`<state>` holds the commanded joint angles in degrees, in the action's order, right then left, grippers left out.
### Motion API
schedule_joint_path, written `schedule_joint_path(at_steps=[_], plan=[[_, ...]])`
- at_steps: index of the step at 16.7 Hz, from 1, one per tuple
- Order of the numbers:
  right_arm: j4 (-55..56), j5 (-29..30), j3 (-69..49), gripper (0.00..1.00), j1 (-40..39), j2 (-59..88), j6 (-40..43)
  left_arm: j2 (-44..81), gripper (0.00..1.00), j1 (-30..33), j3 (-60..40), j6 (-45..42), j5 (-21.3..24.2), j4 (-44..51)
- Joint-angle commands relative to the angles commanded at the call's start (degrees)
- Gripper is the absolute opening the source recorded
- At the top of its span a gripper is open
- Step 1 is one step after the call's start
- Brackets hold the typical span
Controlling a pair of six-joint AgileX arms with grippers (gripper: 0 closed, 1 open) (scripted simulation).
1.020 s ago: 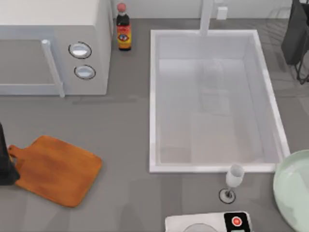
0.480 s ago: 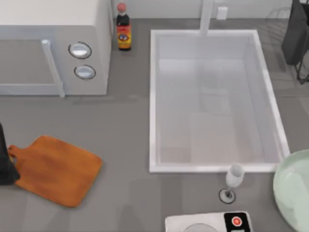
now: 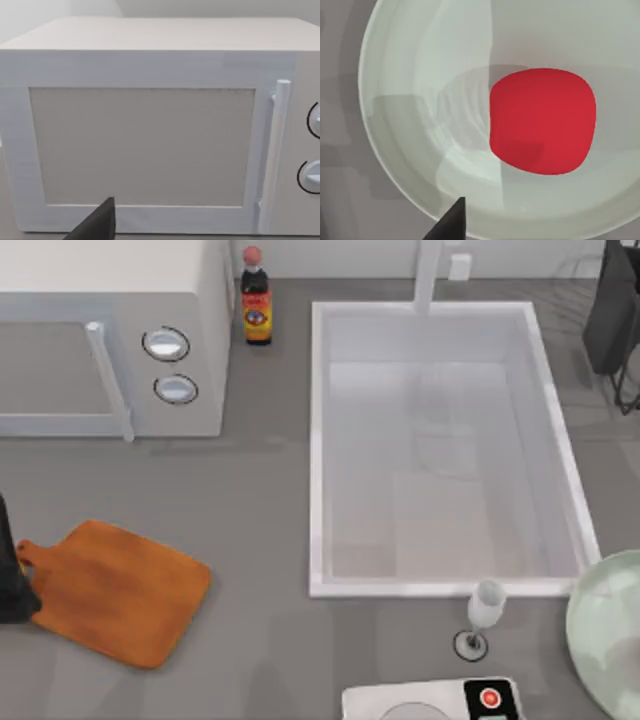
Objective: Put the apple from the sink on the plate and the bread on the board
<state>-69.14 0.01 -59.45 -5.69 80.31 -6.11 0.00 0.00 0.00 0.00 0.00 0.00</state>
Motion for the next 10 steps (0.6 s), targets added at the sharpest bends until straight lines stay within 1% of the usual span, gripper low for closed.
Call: schedule_joint_path(at_steps=[10], plan=[[0.6,0.0,0.6,1.0,0.0,-0.5,0.1,0.0,1.0,0.0,0.0,0.0,0.0,0.0]])
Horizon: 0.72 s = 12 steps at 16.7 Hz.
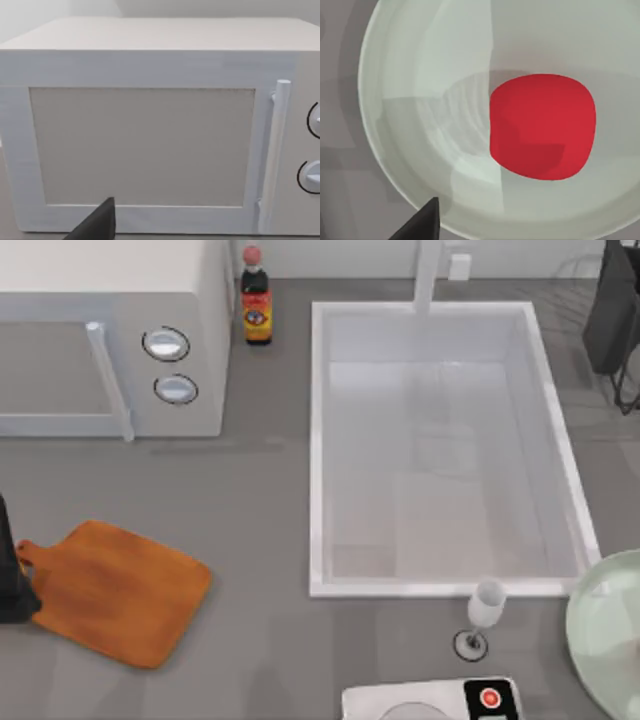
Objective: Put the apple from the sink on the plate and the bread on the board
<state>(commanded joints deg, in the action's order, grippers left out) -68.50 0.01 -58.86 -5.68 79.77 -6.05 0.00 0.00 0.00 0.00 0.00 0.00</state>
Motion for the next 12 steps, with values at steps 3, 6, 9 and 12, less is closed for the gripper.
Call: schedule_joint_path(at_steps=[3,6,9,12], plan=[[4.7,0.0,4.2,1.0,0.4,-4.8,0.4,0.0,1.0,0.0,0.0,0.0,0.0,0.0],[13.3,0.0,11.6,1.0,1.1,-15.0,1.2,0.0,1.0,0.0,0.0,0.0,0.0,0.0],[25.0,0.0,21.4,1.0,2.1,-29.8,2.2,0.0,1.0,0.0,0.0,0.0,0.0,0.0],[38.6,0.0,32.5,1.0,3.1,-47.0,3.3,0.0,1.0,0.0,0.0,0.0,0.0,0.0]])
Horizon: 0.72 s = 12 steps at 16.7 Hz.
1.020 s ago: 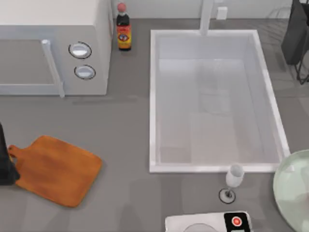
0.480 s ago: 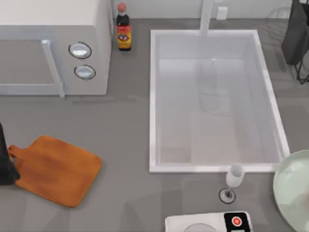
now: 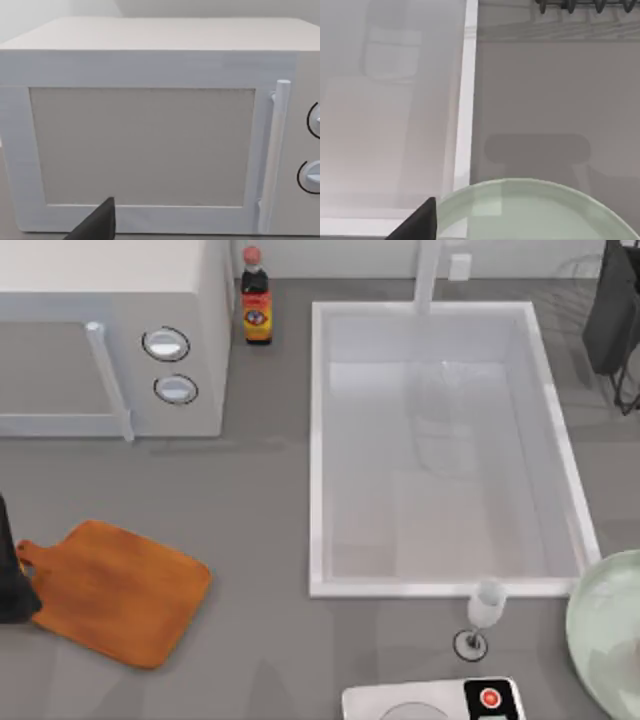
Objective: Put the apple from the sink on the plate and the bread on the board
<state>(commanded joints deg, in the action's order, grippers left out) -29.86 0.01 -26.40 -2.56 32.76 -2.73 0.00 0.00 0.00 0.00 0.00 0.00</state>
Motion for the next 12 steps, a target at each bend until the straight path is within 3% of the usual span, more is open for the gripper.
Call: schedule_joint_path(at_steps=[6,12], plan=[[23.9,0.0,20.5,1.0,2.0,-26.7,2.1,0.0,1.0,0.0,0.0,0.0,0.0,0.0],[29.9,0.0,26.4,1.0,2.6,-32.8,2.7,0.0,1.0,0.0,0.0,0.0,0.0,0.0]])
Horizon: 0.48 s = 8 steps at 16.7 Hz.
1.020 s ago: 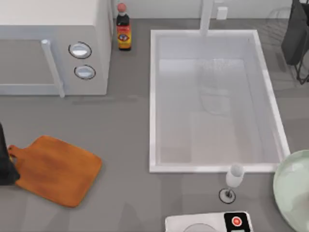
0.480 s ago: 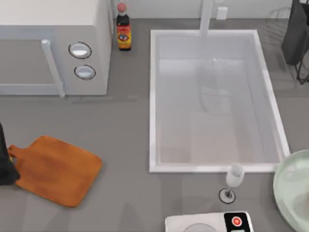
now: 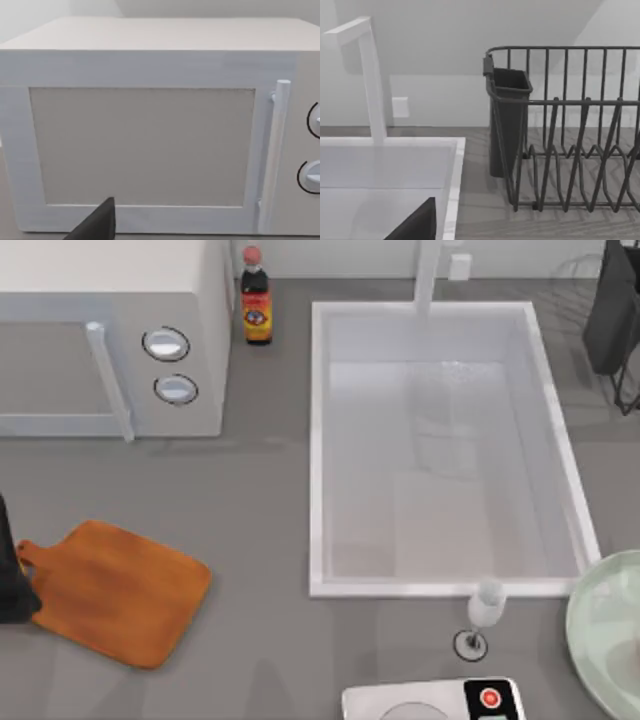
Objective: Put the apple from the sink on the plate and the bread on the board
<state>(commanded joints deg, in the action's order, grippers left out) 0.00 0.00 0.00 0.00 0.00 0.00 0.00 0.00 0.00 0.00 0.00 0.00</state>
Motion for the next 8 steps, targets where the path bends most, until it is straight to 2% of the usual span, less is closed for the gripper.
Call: schedule_joint_path(at_steps=[4,8], plan=[[0.0,0.0,0.0,1.0,0.0,0.0,0.0,0.5,1.0,0.0,-0.1,-0.1,0.0,0.5],[0.0,0.0,0.0,1.0,0.0,0.0,0.0,7.6,1.0,-0.5,-3.2,-1.1,0.0,5.1]])
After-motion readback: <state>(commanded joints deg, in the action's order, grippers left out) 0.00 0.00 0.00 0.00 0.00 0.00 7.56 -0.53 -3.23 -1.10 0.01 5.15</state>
